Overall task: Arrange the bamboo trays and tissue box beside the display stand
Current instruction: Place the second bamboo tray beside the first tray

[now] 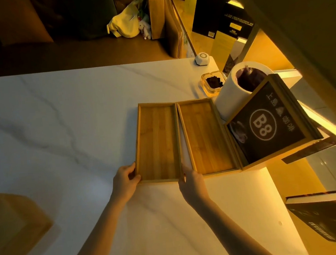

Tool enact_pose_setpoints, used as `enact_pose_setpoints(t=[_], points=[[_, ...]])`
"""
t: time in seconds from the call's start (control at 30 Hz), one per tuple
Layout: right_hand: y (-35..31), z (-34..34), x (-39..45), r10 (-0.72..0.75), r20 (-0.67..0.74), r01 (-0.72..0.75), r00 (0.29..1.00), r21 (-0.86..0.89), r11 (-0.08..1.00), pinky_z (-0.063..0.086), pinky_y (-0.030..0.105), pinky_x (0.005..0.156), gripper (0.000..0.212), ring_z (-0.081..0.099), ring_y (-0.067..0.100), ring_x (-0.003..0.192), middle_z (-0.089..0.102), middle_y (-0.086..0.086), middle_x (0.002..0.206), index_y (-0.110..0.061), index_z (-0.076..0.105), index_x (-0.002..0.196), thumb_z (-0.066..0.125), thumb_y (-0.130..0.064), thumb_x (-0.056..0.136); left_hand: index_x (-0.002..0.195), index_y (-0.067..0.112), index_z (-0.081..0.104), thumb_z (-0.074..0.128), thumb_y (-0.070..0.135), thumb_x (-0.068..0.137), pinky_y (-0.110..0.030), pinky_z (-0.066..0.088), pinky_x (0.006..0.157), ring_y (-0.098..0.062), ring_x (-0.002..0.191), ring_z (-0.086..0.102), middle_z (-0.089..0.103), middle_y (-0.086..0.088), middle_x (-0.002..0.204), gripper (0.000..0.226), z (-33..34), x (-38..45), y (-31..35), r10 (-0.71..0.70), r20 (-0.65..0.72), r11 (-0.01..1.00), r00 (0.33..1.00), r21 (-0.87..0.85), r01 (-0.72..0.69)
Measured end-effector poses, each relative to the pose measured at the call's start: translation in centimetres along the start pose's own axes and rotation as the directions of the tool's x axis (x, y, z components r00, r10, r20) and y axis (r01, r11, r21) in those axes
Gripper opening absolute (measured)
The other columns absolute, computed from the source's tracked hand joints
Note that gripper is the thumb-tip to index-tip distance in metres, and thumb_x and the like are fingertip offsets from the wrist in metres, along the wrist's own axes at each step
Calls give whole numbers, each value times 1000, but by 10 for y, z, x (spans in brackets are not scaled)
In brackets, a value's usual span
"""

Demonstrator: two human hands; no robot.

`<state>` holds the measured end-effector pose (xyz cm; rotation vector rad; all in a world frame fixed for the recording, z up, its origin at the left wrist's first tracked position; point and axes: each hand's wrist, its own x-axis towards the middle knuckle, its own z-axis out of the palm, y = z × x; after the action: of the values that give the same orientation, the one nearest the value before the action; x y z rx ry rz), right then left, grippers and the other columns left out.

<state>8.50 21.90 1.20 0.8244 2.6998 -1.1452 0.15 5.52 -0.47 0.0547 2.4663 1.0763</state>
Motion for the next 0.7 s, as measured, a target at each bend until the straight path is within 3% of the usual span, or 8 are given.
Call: enact_pose_setpoints(t=[0.13,0.2,0.3,0.4,0.5,0.6,0.7], points=[[2,2,-2,-15,19,16,1000,-28,999,52,26,77,38,61,20,93,62,7,109,-15,41,131,45,-11,93,129,5,42,58,7,83,-34,42,94,-33,107,53,50,-23,120,49,5,0,-3,35,-7,997,999,66,-34],[3,1,-5,-24,72,26,997,-30,999,51,32,87,44,57,23,106,57,8,122,-16,33,136,45,-12,93,130,4,39,56,10,84,-30,41,91,-32,106,52,48,-24,121,50,7,-2,-3,39,-2,996,999,79,-39],[7,1,-16,-70,78,78,994,-108,991,36,36,105,53,34,25,134,38,6,145,-17,24,141,46,-13,93,133,3,34,52,13,87,-35,42,94,-32,109,52,47,-24,124,50,8,-15,-3,114,-44,987,993,121,-108],[18,10,-35,-202,90,221,975,-339,914,12,38,115,58,4,23,143,12,2,156,-18,9,143,41,-24,95,131,3,38,50,17,88,-42,49,91,-36,114,54,50,-23,130,46,14,-35,-13,340,-97,880,935,382,-281],[32,22,-47,-210,217,289,953,-458,841,-10,40,112,63,-22,21,137,-15,-1,152,-21,-10,141,30,-38,95,136,7,29,34,37,89,-44,40,101,-34,129,41,37,-18,144,56,23,-53,-21,327,-5,814,945,510,-279],[40,27,-49,-198,234,292,952,-498,817,-17,41,110,63,-30,22,133,-24,-2,147,-21,-18,136,23,-43,95,140,15,2,19,52,88,-42,22,113,-26,141,16,5,-9,154,67,33,-59,-30,248,70,808,966,535,-246],[42,29,-49,-194,215,278,957,-493,825,-19,40,108,62,-32,22,131,-27,-2,144,-22,-22,132,22,-43,95,139,16,-8,-14,67,70,-41,18,114,-24,142,8,-1,-9,155,86,36,-57,-32,245,89,800,965,544,-253]])
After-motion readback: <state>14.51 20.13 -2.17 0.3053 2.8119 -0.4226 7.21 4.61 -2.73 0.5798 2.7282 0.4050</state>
